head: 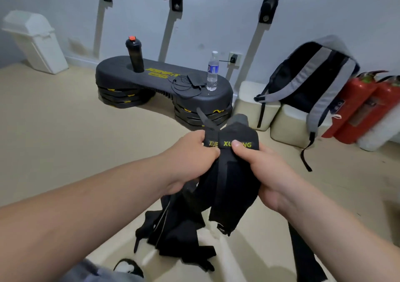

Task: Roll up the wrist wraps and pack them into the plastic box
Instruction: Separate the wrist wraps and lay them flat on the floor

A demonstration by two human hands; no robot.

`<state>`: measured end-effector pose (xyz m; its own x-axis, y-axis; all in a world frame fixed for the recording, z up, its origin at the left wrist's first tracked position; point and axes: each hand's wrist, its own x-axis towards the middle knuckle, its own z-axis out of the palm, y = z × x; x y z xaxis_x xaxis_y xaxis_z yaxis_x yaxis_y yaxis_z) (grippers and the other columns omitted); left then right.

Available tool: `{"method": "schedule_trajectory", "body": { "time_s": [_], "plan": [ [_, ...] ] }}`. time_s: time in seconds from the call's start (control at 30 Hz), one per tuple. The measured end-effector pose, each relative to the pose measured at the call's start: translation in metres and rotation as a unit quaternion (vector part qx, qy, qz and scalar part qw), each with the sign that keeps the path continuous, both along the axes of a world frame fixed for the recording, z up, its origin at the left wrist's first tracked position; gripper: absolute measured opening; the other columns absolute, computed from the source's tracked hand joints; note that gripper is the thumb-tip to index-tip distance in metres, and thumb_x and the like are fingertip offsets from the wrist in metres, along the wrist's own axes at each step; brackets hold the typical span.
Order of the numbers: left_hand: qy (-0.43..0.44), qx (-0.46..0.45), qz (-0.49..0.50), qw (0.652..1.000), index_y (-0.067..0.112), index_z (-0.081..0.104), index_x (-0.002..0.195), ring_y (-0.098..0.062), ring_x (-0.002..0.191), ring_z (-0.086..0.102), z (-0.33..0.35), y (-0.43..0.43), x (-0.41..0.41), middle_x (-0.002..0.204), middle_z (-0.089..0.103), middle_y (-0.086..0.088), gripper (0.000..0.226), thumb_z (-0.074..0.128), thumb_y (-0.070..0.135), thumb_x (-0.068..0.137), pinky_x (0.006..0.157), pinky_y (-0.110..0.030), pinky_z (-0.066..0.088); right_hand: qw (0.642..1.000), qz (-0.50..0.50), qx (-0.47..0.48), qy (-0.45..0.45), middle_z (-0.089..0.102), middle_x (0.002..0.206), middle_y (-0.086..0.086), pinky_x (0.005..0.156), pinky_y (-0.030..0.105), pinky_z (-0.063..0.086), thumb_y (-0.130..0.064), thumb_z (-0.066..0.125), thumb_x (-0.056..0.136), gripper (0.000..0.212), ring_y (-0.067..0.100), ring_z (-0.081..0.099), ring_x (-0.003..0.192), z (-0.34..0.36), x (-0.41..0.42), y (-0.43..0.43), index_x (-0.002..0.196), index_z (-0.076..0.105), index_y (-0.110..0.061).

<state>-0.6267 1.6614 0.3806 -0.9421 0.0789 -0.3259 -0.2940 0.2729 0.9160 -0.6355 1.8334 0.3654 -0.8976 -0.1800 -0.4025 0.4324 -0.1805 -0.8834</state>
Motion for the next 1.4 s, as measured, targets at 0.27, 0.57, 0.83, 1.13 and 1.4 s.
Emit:
{"method": "schedule_trajectory", "body": {
  "time_s": [0.27,0.57,0.83,1.13,1.4],
  "plan": [
    [0.014,-0.033,-0.013,0.999,0.022,0.075,0.109,-0.025,0.099,0.078,-0.016,0.003,0.014,0.103,0.082,-0.003,0.025,0.051,0.029,0.111,0.097,-0.050,0.062,0.999,-0.009,0.012,0.044,0.082,0.103,0.004,0.066,0.033,0.063,-0.022,0.064,0.105,0.016,0.021,0.081,0.091,-0.001,0.008,0.002,0.118,0.073,-0.021],
    [-0.025,0.084,0.006,0.996,0.017,0.075,0.118,-0.027,0.090,0.076,-0.014,-0.007,-0.003,0.111,0.080,-0.015,0.021,0.056,0.021,0.110,0.077,-0.038,0.064,0.992,0.021,0.002,0.121,0.080,0.101,0.010,0.073,0.034,0.063,-0.014,0.067,0.101,0.010,0.024,0.077,0.089,0.000,-0.012,0.016,0.110,0.071,-0.015],
    [0.022,0.158,-0.046,0.986,0.009,0.073,0.116,-0.015,0.078,0.075,-0.009,0.012,0.004,0.092,0.079,-0.006,0.016,0.062,0.010,0.105,0.073,-0.026,0.060,0.980,-0.010,0.042,0.196,0.070,0.120,0.024,0.097,0.068,0.055,-0.036,0.065,0.103,0.013,0.043,0.071,0.111,-0.013,-0.018,0.001,0.105,0.069,-0.024],
    [0.080,0.130,-0.028,0.988,0.016,0.073,0.113,-0.018,0.076,0.067,-0.016,0.014,0.004,0.088,0.075,-0.005,0.015,0.060,0.014,0.106,0.066,-0.026,0.056,0.974,-0.032,0.065,0.216,0.075,0.106,0.018,0.093,0.062,0.057,-0.021,0.055,0.109,0.013,0.028,0.072,0.091,-0.016,-0.019,0.002,0.105,0.067,-0.020],
    [0.098,0.061,-0.062,0.991,0.024,0.065,0.124,-0.042,0.088,0.074,-0.019,0.017,0.005,0.101,0.075,-0.027,0.021,0.060,0.014,0.106,0.085,-0.060,0.060,0.985,-0.017,0.053,0.161,0.077,0.111,0.017,0.093,0.065,0.058,-0.022,0.055,0.109,0.015,0.043,0.073,0.107,-0.023,-0.020,0.004,0.116,0.068,-0.018]
  ]
}}
